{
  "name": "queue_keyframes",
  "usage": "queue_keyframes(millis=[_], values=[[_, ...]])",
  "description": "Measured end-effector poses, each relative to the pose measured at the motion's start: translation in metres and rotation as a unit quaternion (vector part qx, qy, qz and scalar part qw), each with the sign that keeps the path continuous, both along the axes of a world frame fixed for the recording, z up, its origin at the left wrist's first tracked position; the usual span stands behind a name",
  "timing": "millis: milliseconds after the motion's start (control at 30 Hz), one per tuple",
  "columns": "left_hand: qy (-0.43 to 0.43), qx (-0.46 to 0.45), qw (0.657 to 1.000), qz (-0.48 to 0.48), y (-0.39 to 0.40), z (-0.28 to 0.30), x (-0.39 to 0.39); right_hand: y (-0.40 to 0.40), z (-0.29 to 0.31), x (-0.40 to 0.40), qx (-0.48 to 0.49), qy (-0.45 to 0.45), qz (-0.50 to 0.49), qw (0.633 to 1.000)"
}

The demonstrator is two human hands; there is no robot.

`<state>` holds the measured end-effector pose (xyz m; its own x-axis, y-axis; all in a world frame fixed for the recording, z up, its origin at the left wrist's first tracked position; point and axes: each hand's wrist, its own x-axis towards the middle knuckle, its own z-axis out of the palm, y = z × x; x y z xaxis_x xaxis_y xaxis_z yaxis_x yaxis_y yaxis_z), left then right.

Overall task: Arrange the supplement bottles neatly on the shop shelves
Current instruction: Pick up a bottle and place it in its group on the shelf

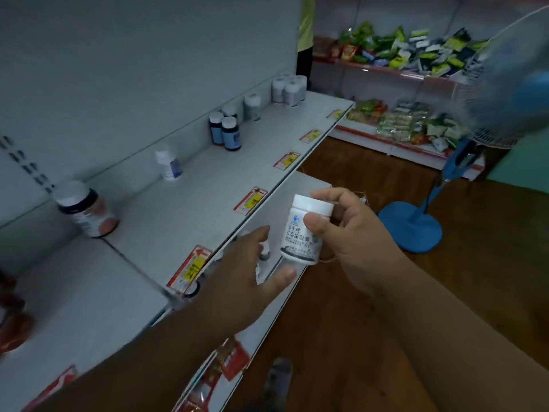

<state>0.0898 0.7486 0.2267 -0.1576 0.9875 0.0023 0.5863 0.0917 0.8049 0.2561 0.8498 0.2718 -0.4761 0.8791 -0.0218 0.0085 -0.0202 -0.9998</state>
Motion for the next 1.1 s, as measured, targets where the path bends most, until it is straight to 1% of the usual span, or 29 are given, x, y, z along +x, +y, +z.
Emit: queue_keyframes(millis=[67, 133, 200, 267, 367, 467, 533, 600, 700, 767, 867, 1000, 1100], values=[[0.012, -0.003, 1.0, -0.019, 0.047, -0.004, -0.003, 0.038, -0.003, 0.004, 0.009, -0.002, -0.027, 1.0], [0.017, -0.015, 0.997, -0.067, 0.096, -0.005, 0.001, 0.07, -0.004, 0.016, 0.021, -0.016, -0.061, 0.998], [0.001, -0.022, 0.992, -0.122, 0.14, 0.0, 0.017, 0.097, 0.0, 0.035, 0.032, -0.046, -0.081, 0.995], [-0.007, -0.014, 0.987, -0.157, 0.18, 0.004, 0.04, 0.127, 0.009, 0.059, 0.043, -0.061, -0.096, 0.993], [-0.011, -0.018, 0.981, -0.191, 0.233, 0.009, 0.07, 0.172, 0.014, 0.091, 0.052, -0.06, -0.113, 0.99], [-0.008, -0.011, 0.98, -0.196, 0.286, 0.009, 0.087, 0.223, 0.009, 0.11, 0.06, -0.056, -0.113, 0.99], [0.0, -0.01, 0.984, -0.178, 0.325, 0.006, 0.103, 0.267, 0.004, 0.125, 0.063, -0.061, -0.101, 0.991], [0.011, -0.016, 0.991, -0.135, 0.356, -0.002, 0.124, 0.312, 0.002, 0.143, 0.064, -0.062, -0.078, 0.993], [0.007, -0.036, 0.996, -0.085, 0.39, -0.011, 0.152, 0.374, 0.005, 0.163, 0.062, -0.082, -0.003, 0.995], [0.017, -0.053, 0.997, -0.053, 0.413, -0.005, 0.157, 0.412, 0.01, 0.164, 0.066, -0.088, 0.021, 0.994], [0.04, -0.064, 0.997, 0.016, 0.451, 0.004, 0.151, 0.473, 0.013, 0.146, 0.064, -0.063, 0.057, 0.994], [0.058, -0.076, 0.993, 0.075, 0.483, -0.01, 0.127, 0.53, -0.005, 0.092, 0.039, -0.05, 0.149, 0.987], [0.072, -0.073, 0.989, 0.109, 0.518, -0.017, 0.091, 0.572, -0.013, 0.05, 0.059, -0.069, 0.153, 0.984]])
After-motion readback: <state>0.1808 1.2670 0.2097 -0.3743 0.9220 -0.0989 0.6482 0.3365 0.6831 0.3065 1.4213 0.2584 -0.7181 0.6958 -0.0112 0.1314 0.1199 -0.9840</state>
